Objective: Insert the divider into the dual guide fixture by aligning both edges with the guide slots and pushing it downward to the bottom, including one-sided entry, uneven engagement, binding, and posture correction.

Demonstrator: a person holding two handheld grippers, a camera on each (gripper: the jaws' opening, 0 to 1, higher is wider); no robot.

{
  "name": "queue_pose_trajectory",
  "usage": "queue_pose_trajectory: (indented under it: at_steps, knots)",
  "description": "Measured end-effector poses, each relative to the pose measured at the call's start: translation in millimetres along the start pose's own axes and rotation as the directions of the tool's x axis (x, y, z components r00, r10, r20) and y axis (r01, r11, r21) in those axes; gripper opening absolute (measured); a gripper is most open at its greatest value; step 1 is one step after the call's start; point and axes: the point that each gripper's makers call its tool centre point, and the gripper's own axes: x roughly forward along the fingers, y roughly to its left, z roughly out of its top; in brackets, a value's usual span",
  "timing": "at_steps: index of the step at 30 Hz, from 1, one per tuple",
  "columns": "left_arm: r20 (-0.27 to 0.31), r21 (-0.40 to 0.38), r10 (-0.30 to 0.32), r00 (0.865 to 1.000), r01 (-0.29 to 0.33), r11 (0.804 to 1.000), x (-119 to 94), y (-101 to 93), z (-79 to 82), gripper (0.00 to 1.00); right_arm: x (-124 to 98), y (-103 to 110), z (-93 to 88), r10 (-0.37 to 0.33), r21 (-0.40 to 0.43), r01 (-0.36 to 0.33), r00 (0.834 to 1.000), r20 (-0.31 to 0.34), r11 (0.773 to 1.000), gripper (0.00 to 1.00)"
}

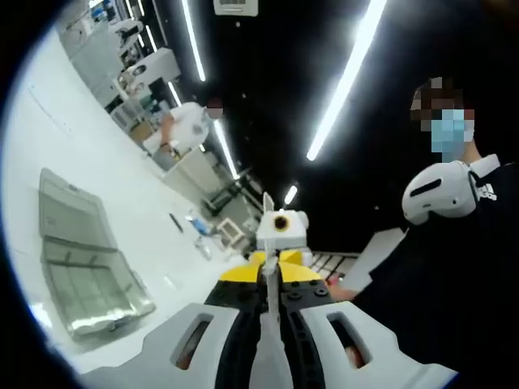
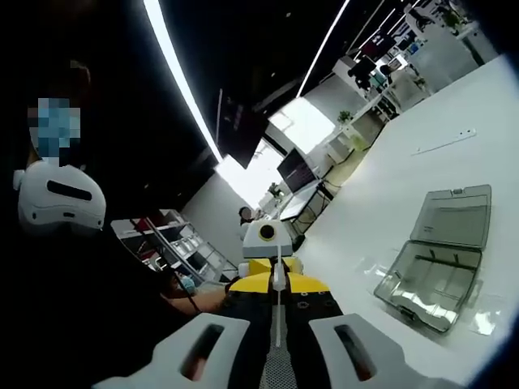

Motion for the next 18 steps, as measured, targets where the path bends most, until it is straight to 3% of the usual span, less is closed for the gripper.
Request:
queue_pose_trajectory:
  at_steps: [3,5,7,18]
  knots:
    - [-0.001,0.007,0.002,1.0,-0.002,1.0,-0.4,1.4,0.7,0.04,1.3,-1.1,0.5,-0.029,0.02,0.029,1.0,-0.006,0.999,0.0]
    - [-0.001,0.021,0.002,1.0,-0.002,1.0,0.0,1.4,1.8,0.05,1.0,-1.4,1.6,-0.03,0.094,0.031,1.0,-0.004,0.995,0.0]
    - [-0.003,0.03,0.013,1.0,-0.013,0.999,0.3,3.2,1.7,0.06,0.8,-3.4,2.2,-0.051,0.059,0.051,0.999,0.0,0.997,0.0]
    - [-0.006,0.091,0.066,0.998,-0.066,0.994,-3.6,11.9,-3.9,0.14,1.9,-10.4,0.1,-0.118,0.056,0.119,0.993,-0.011,0.991,0.0]
